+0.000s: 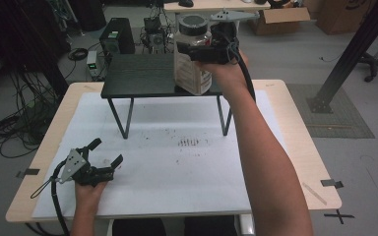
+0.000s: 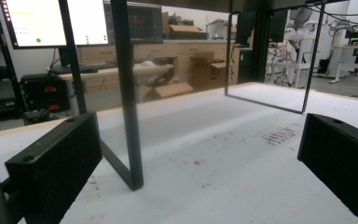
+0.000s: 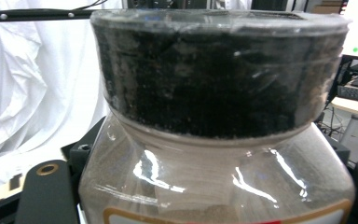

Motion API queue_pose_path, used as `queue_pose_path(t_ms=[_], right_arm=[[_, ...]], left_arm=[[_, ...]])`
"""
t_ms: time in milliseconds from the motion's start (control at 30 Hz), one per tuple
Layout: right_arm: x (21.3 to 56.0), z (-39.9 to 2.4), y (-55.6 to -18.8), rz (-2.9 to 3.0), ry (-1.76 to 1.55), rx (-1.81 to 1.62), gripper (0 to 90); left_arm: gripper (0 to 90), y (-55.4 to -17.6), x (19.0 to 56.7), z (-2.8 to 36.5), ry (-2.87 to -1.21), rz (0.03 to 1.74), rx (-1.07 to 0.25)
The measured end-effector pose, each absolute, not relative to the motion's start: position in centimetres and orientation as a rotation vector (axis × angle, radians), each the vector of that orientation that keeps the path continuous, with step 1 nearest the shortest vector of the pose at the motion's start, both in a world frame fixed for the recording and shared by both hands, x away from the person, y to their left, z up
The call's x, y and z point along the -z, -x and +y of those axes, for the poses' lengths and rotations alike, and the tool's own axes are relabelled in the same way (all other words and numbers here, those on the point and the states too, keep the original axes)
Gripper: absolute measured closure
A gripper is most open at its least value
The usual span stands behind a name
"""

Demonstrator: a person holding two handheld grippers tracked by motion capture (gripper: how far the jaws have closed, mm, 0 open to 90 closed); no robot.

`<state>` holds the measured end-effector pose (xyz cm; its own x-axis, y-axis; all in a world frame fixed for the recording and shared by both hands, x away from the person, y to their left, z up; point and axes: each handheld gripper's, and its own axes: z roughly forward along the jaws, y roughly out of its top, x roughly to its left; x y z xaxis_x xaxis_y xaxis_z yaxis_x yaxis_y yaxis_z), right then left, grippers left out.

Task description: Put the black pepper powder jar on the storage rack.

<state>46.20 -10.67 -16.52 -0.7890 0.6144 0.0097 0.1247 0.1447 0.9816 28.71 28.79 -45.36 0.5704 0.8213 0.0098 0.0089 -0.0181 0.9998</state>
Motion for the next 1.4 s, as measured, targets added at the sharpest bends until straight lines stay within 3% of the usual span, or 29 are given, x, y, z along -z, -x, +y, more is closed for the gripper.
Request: queue_pose_path(t_ms=[567,1400], right_arm=[[17.2,-10.4,-48.7,2.003,-0.771,-1.629,22.4],[17.7,-10.5,-48.9,1.988,-0.780,-1.660,21.2]], left_arm=[[0.2,-28.7,45.4,28.8,-1.457,0.752,-0.755],[0.2,-28.7,45.4,28.8,-1.458,0.752,-0.755]])
